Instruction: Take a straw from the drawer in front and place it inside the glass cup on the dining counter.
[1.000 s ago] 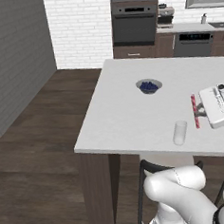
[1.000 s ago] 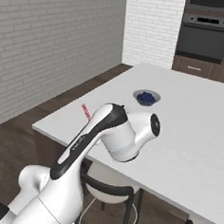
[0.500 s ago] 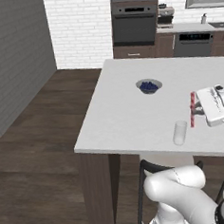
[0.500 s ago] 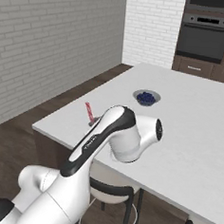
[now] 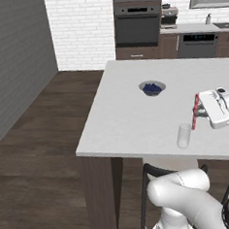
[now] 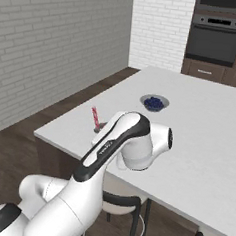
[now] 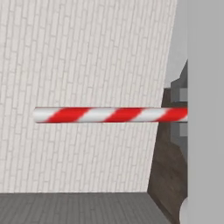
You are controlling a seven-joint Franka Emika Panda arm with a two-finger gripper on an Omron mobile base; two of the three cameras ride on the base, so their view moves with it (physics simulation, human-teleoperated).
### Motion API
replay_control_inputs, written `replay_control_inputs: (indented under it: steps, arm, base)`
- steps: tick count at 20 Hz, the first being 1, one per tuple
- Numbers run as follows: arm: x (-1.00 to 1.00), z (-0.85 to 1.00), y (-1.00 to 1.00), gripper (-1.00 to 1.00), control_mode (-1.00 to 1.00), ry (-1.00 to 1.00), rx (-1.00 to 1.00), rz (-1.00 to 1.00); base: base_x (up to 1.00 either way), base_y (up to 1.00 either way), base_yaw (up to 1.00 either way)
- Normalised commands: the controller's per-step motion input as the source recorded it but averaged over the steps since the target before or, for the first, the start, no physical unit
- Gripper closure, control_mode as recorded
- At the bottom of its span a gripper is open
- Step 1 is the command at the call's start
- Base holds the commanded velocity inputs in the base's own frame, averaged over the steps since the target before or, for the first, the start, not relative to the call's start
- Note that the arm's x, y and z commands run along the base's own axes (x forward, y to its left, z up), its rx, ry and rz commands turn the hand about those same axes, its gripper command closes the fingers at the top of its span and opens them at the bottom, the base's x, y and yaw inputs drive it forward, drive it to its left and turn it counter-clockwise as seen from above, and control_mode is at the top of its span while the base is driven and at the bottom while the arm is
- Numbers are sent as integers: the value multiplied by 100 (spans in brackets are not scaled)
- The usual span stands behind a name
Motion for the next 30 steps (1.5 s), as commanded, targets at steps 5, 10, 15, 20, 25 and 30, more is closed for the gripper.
replay_control_inputs:
  steps: [5,10,15,20,25,30]
  arm:
    - [14,-2,0,100,-100,-4,1,6]
    - [22,0,-3,100,-100,-1,0,3]
    - [11,-9,-13,100,-100,0,0,1]
    - [1,-13,-18,100,-100,0,0,1]
    - [4,-4,-6,100,-100,0,0,0]
    - [8,-1,0,100,-100,0,0,0]
  base:
    - [0,0,0]
    - [0,0,0]
    - [0,0,0]
    - [0,0,0]
    - [0,0,0]
    - [0,0,0]
